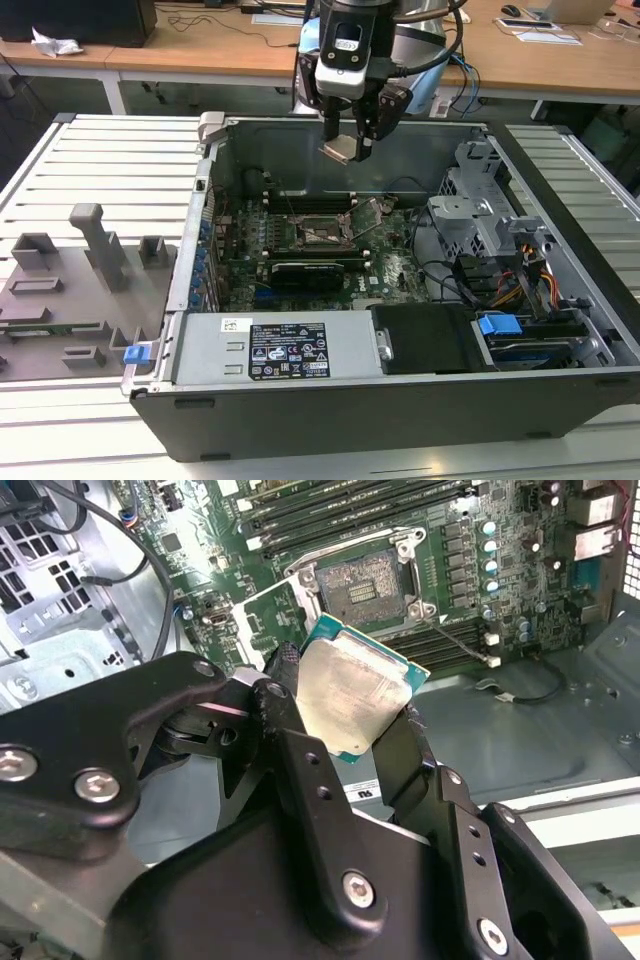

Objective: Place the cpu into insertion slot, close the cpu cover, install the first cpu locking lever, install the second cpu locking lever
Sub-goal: 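Place the cpu into insertion slot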

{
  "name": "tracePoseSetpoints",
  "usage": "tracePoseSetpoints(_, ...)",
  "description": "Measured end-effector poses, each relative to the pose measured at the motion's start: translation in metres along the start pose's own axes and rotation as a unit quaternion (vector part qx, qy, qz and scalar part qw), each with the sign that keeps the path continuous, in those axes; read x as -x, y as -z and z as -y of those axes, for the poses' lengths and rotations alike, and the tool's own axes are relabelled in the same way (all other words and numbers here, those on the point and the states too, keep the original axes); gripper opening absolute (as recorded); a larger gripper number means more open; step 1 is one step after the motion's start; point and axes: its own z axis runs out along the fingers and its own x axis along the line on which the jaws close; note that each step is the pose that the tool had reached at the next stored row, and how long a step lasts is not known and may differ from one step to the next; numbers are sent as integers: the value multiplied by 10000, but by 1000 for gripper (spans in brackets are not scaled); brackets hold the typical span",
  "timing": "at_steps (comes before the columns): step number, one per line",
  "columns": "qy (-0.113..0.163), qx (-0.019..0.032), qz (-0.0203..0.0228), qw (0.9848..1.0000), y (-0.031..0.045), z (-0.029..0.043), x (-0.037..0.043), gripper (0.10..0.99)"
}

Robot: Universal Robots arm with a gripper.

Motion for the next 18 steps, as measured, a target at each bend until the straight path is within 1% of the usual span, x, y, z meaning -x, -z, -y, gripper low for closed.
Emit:
tracePoseSetpoints(3,-13,0,1,10000,-7,3,-2,541)
tracePoseSetpoints(8,-192,3,16,9998,-17,5,-3,541)
tracePoseSetpoints(10,-304,4,25,9995,-22,5,-2,541)
tracePoseSetpoints(15,-468,6,39,9989,-28,6,-2,541)
tracePoseSetpoints(18,-607,8,51,9981,-33,6,-2,541)
